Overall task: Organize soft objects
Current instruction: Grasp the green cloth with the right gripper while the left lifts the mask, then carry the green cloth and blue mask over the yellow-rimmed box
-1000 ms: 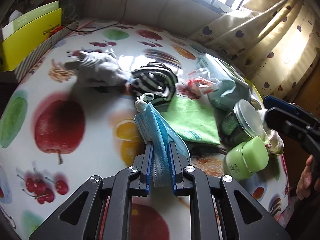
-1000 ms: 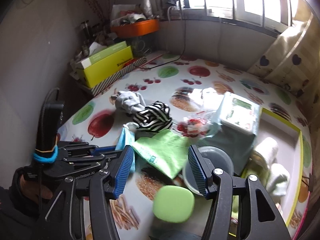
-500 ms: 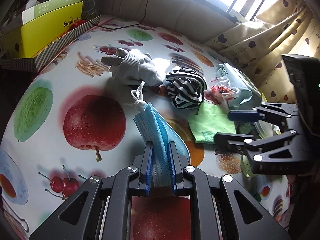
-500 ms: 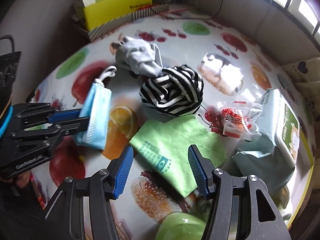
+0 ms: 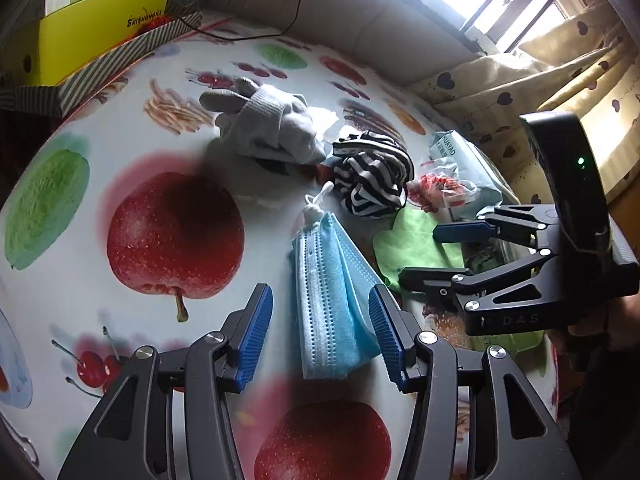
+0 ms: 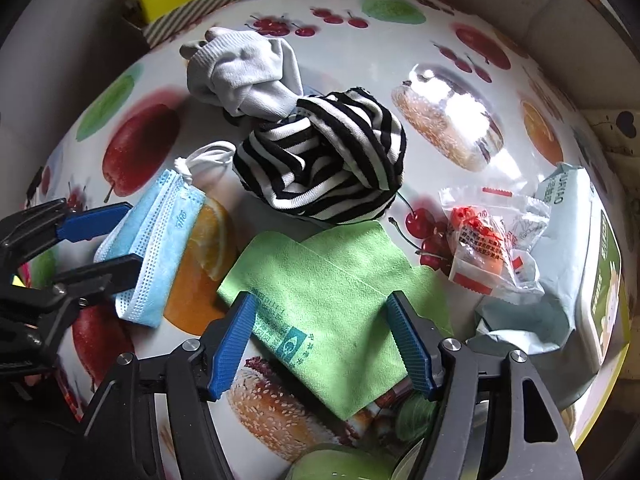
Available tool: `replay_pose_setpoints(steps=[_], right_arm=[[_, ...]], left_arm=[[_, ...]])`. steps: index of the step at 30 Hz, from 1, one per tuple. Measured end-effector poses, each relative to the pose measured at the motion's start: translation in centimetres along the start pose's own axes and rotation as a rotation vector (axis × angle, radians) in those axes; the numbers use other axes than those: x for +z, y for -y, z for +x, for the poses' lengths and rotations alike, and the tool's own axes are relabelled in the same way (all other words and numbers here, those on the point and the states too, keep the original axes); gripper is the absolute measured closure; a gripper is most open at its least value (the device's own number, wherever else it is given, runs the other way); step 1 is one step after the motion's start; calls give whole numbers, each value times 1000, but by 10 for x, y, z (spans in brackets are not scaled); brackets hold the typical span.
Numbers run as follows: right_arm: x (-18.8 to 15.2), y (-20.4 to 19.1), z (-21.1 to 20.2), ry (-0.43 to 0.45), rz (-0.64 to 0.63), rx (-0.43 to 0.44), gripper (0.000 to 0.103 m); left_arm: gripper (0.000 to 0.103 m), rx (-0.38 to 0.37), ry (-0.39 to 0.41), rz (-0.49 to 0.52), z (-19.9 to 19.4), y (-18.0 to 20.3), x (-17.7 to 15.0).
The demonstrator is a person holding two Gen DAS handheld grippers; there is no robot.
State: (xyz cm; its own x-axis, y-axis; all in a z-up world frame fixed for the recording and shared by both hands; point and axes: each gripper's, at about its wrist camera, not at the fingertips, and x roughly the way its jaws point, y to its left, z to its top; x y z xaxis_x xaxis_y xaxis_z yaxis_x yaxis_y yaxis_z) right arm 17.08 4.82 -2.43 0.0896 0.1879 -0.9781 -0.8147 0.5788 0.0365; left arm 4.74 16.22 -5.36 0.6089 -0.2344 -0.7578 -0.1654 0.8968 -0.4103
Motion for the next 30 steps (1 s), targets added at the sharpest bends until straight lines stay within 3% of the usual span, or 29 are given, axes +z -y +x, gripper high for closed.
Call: replay_pose_setpoints(steps=[3,4,6,7,8,11,12,15,20,30], right_arm=[[3,1,1,2,-21,14,37],[3,0,1,9,-28,15,42],[6,-1,-1,29,-42,16,64],[6,-5,-3,40,-52,12,88],[6,-8,-3,46,-64,-6,96],[5,-12,-5,73,-68,-25,96],[3,-11,-6,87,-56,-23,97],[-5,-6,-22,167,-11,-5,97],[-25,-4,-54,295,36,35,97],[-70,-6,-110,508,98,93,97]], left_arm=[[52,-10,-18,15,3,6,-2],[52,-3,-18,24,3,8,-3],[52,8,-18,37,4,14,-4],[52,7,-16,44,5,16,-5],[52,13,-14,57,6,19,-6],[54,38,-1,90,9,26,-7],[70,42,1,99,10,27,-7],[83,50,2,109,13,28,-8],[87,32,18,102,7,28,-9],[87,-11,151,153,-37,55,-1]])
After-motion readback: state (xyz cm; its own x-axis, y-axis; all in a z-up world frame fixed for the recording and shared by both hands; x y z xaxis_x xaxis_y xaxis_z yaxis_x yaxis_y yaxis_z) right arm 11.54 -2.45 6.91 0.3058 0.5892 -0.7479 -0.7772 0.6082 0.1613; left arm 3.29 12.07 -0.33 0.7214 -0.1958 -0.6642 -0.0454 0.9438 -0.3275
